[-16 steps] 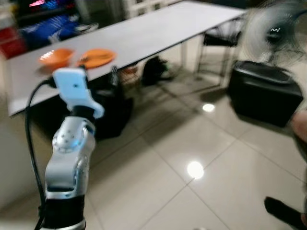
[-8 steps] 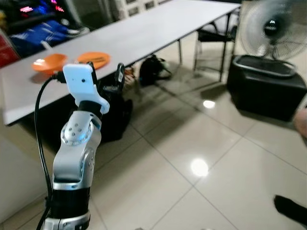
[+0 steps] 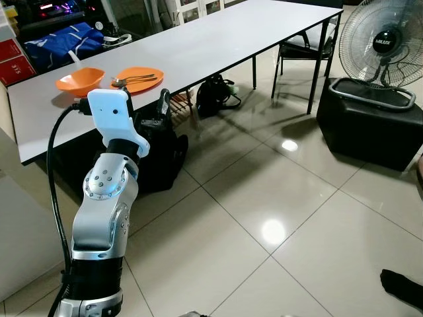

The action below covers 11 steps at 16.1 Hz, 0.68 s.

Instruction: Setting the table

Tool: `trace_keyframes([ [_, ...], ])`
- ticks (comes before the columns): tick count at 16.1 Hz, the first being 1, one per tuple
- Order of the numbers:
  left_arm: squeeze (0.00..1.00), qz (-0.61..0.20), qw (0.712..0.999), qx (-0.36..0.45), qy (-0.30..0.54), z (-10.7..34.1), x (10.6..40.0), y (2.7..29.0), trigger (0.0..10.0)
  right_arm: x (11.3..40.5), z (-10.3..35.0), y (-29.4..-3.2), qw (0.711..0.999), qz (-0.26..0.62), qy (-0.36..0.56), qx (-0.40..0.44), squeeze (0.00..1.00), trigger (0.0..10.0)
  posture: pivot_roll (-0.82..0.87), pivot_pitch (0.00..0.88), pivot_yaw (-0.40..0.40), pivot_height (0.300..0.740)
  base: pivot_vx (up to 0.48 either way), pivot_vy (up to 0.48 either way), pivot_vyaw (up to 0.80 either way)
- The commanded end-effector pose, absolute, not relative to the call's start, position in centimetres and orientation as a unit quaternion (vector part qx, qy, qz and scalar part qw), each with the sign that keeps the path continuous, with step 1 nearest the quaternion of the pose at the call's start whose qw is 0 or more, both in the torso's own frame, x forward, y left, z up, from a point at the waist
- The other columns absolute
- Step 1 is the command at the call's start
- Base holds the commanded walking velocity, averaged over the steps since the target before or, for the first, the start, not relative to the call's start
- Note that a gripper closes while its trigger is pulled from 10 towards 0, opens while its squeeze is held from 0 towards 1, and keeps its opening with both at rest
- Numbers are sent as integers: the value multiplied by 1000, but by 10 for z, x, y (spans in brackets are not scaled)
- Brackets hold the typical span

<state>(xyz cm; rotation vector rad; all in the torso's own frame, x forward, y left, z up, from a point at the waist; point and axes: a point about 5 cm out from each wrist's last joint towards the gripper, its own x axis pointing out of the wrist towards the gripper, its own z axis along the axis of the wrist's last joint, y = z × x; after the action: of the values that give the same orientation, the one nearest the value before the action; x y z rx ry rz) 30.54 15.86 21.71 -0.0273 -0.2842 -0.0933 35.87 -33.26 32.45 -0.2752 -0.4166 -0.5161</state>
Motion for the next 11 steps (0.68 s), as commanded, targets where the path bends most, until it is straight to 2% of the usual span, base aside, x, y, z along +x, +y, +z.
trace_keyframes([
  [1, 0, -40, 988, -3, -149, 222, 308, 162, 10000, 366, 323, -319, 946, -218, -207, -119, 0, 10000, -167, 0, 137, 740, 0, 0, 0],
  [5, 0, -40, 988, -11, -150, 222, 307, 163, 10000, 374, 299, -296, 959, -184, -189, -103, 0, 10000, -169, 0, 139, 740, 0, 0, 0],
  [11, 0, -42, 988, -19, -148, 222, 308, 161, 10000, 378, 258, -252, 980, -95, -155, -78, 0, 10000, -173, 0, 141, 740, 459, 0, 0],
])
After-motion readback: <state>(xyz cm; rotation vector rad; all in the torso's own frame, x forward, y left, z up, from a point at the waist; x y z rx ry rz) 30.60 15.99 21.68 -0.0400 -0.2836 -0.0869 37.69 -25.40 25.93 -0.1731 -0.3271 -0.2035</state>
